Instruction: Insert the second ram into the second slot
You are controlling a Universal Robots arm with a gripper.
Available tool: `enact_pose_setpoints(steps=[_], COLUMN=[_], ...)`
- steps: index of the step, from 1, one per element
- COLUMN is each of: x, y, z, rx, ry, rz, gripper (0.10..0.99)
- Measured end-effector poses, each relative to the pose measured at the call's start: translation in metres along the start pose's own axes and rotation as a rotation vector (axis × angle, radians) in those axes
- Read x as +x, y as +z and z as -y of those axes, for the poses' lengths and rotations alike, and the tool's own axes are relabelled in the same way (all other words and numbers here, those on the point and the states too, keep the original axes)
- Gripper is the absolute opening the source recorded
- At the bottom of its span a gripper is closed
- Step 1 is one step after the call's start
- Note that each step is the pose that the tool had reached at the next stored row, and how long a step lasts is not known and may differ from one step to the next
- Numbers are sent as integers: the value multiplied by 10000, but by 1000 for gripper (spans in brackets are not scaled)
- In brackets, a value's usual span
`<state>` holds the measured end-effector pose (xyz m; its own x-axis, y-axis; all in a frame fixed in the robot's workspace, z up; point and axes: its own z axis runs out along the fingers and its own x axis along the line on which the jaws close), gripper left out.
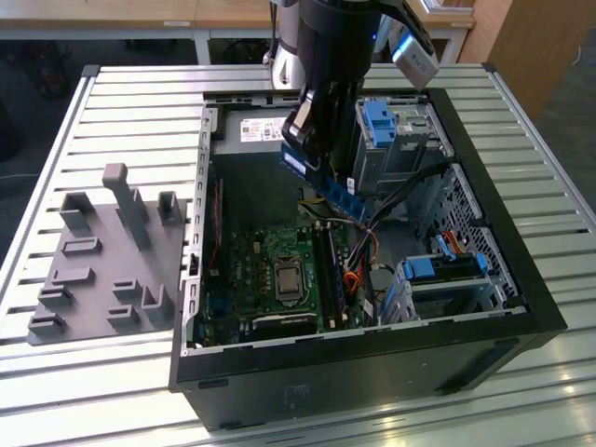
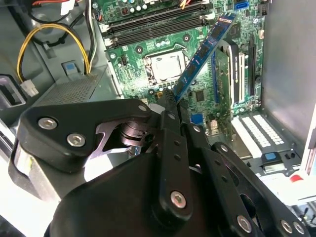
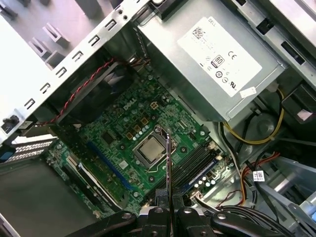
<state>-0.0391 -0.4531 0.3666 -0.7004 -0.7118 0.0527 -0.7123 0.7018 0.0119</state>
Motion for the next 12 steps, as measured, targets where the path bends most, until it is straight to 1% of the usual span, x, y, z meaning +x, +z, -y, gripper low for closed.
enact_pose_setpoints(steps=[12], x=[0], y=[2], z=[0], rx=[-29], ry=[756], rz=[20], gripper=[137])
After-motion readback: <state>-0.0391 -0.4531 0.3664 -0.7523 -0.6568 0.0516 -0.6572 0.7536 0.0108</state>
